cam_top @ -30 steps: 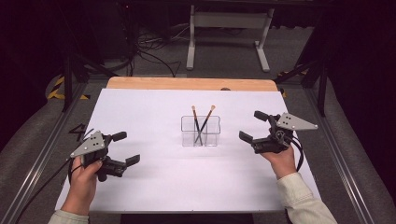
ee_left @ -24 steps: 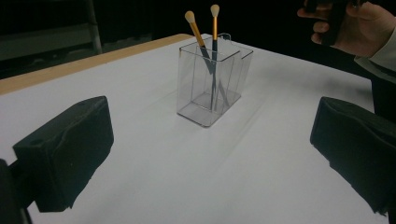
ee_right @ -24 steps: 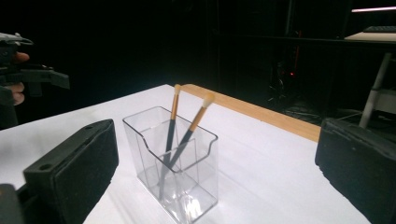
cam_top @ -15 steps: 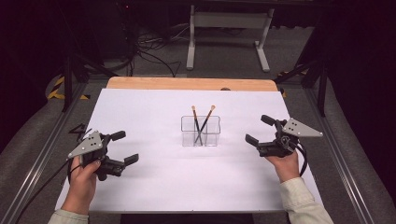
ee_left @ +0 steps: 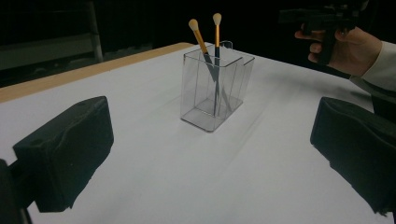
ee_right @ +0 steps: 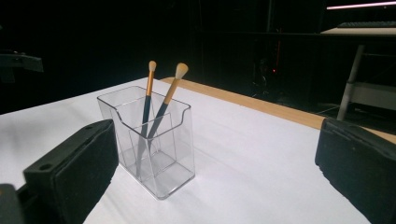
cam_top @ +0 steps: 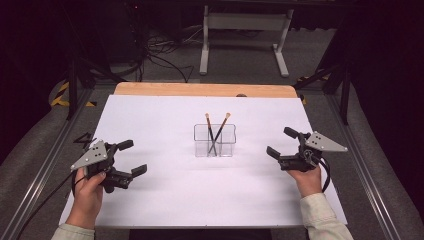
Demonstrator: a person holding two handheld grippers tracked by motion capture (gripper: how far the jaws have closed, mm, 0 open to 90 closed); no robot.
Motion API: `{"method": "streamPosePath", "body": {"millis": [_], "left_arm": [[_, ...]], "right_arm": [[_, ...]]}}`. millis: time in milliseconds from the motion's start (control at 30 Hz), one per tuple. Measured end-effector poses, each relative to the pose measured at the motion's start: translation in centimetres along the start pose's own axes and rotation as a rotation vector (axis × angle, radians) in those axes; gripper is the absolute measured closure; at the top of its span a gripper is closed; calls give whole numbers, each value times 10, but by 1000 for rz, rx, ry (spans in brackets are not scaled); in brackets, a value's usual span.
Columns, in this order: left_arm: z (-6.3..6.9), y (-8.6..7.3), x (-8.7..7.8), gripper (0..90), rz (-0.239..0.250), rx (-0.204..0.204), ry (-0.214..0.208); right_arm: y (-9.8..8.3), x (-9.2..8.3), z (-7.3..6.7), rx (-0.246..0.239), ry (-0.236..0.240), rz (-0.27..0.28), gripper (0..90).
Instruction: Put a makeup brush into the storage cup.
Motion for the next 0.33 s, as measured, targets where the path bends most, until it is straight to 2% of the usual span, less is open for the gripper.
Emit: {"method": "streamPosePath", "body": {"millis": [200, 333], "left_arm": [[0, -1, 1, 4, 6, -4, 2], [0, -1, 1, 4, 6, -3, 3]], "right_arm": [[-6, -4, 7, 30, -19, 8, 2], [-6, -5, 7, 37, -12, 22, 2]]}}
Point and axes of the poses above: each handheld gripper's, and its own axes: x roughly forward along the jaws, y roughly out of its top, z roughly to its right, the point moved 6 cm from there along x, roughly forward along the jaws, and after that the axes turned 4 degrees about z, right-handed, at the moved point
